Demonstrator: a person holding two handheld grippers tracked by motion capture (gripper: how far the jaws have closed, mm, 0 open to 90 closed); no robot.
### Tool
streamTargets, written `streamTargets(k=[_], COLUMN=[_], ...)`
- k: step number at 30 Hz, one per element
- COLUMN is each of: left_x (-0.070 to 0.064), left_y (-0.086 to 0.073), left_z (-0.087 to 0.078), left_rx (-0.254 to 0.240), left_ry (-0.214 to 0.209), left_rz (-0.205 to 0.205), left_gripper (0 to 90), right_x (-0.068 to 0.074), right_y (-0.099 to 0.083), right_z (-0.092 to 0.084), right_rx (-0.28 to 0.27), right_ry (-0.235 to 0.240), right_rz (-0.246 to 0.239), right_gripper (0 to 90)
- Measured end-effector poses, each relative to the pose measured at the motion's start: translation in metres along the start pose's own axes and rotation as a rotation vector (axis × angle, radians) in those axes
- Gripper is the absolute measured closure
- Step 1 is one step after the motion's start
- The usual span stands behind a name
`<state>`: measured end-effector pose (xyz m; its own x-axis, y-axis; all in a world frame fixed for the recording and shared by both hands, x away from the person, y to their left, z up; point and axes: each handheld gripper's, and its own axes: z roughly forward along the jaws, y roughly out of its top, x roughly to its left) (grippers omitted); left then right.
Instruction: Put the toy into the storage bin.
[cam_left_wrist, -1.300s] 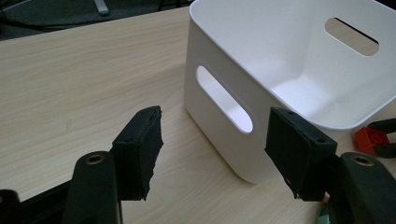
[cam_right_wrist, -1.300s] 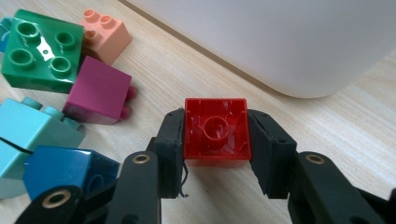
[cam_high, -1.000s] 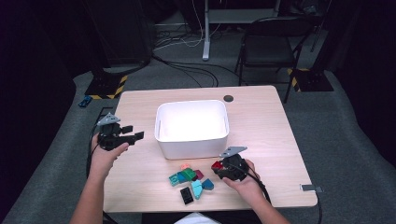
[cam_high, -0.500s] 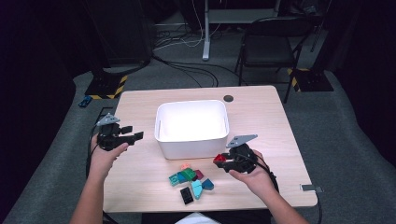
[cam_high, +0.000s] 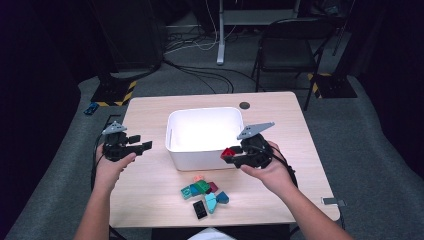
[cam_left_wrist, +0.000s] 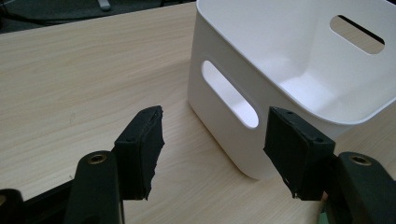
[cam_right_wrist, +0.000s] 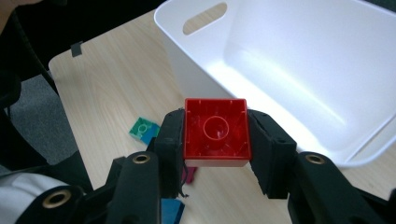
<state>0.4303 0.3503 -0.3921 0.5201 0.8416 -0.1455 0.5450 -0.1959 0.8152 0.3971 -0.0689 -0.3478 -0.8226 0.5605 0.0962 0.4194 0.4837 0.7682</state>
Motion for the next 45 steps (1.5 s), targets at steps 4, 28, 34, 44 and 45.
streamTargets(k=[4, 28, 34, 44, 45], left_x=[0.001, 0.008, 0.010, 0.011, 0.011], left_y=[0.000, 0.000, 0.000, -0.001, -0.001], left_z=[-0.001, -0.005, -0.006, -0.006, -0.005], left_rx=[-0.005, -0.013, -0.015, -0.022, -0.023], left_ry=[0.003, 0.001, -0.004, -0.012, -0.015], left_rz=[-0.007, -0.014, -0.019, -0.027, -0.026], left_gripper=[37.1, 37.1, 37.1, 37.1, 37.1], right_x=[-0.004, -0.037, -0.041, -0.051, -0.053], right_y=[0.017, 0.085, 0.094, 0.103, 0.104], right_z=[0.007, 0.077, 0.097, 0.145, 0.148], right_rx=[-0.005, -0.016, -0.004, 0.030, 0.037], right_ry=[0.004, -0.021, -0.024, -0.007, -0.005], right_rz=[-0.004, -0.016, -0.026, -0.052, -0.057], right_gripper=[58.6, 58.6, 58.5, 58.6, 58.6])
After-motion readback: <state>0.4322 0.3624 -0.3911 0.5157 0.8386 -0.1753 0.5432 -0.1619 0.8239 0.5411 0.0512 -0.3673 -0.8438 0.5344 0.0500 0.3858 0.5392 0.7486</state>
